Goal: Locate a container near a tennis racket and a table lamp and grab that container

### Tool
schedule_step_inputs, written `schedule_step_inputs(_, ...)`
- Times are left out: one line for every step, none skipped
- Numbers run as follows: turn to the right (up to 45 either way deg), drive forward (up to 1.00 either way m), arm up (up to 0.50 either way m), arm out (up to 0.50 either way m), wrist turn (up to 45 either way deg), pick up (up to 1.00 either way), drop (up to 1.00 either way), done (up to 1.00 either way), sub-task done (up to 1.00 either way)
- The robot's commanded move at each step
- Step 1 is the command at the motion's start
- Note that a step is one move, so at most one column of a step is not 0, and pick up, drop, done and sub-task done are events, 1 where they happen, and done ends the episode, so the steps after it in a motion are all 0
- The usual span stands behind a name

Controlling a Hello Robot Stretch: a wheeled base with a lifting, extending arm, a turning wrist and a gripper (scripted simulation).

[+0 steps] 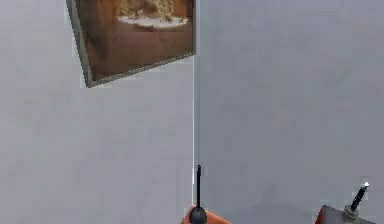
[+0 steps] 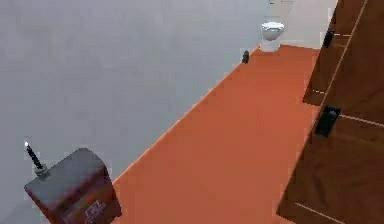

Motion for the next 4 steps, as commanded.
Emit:
schedule_step_inputs(45.0, 0.0, 0.0, 0.0, 0.0, 0.0, 0.0, 0.0, 0.0)
schedule_step_inputs(45.0, 0.0, 0.0, 0.0, 0.0, 0.0, 0.0, 0.0, 0.0)
schedule_step_inputs(15.0, 0.0, 0.0, 0.0, 0.0, 0.0, 0.0, 0.0, 0.0)
schedule_step_inputs(0.0, 0.85, 0.0, 0.0, 0.0, 0.0, 0.0, 0.0, 0.0)
